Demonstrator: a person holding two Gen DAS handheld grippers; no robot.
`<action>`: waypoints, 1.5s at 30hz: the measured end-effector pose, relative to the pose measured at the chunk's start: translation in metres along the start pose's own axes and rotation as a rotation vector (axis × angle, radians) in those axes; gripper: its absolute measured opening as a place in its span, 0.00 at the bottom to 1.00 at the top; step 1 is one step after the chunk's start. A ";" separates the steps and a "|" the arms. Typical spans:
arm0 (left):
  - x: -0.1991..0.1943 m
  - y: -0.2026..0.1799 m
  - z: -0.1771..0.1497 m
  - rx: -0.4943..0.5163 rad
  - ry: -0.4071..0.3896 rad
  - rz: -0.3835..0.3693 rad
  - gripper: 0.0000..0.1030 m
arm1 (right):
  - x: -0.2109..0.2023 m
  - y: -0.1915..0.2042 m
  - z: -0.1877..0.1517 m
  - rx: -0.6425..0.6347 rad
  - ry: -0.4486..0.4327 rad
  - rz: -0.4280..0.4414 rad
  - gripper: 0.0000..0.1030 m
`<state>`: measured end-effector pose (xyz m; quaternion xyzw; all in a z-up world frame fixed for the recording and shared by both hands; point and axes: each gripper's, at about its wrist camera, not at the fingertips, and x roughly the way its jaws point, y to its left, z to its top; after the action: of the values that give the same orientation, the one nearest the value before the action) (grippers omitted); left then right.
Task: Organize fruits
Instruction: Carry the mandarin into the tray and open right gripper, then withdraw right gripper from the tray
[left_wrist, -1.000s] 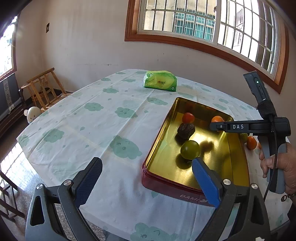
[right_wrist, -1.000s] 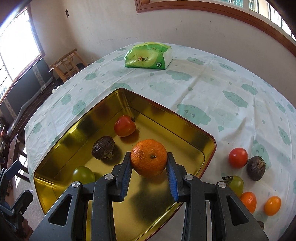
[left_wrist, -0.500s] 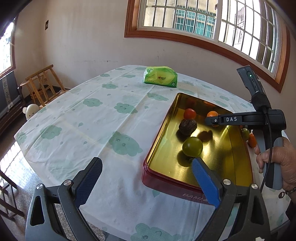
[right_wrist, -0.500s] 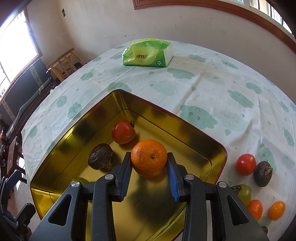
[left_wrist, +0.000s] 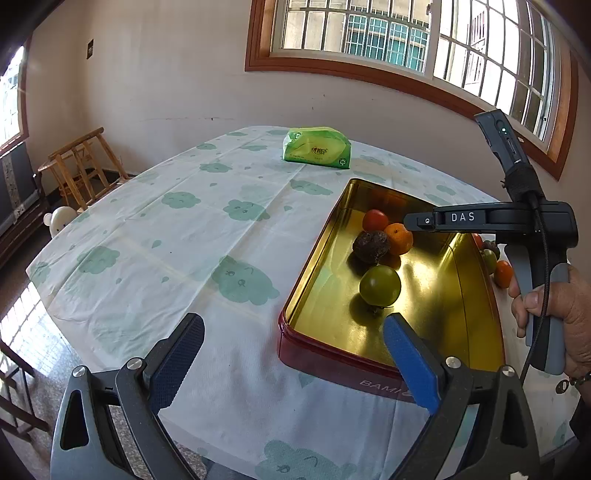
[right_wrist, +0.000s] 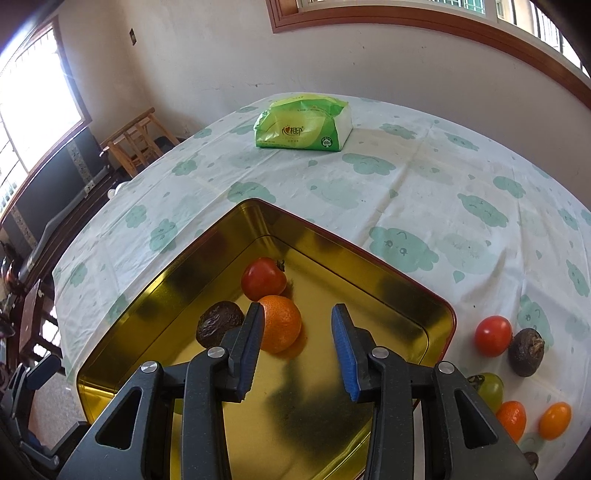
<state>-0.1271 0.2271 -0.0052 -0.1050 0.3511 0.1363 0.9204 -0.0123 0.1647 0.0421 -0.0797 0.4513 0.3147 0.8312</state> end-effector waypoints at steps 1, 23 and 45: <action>0.000 0.000 0.000 0.001 0.001 0.000 0.93 | 0.000 0.001 0.000 0.000 -0.001 0.001 0.38; -0.004 -0.007 -0.003 0.015 0.006 0.007 0.93 | -0.023 0.003 -0.012 0.010 -0.054 0.035 0.48; -0.020 -0.034 0.003 0.094 -0.024 0.014 0.94 | -0.114 -0.076 -0.089 0.107 -0.181 -0.092 0.64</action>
<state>-0.1290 0.1924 0.0137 -0.0573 0.3466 0.1272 0.9276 -0.0748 0.0163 0.0698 -0.0270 0.3866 0.2575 0.8851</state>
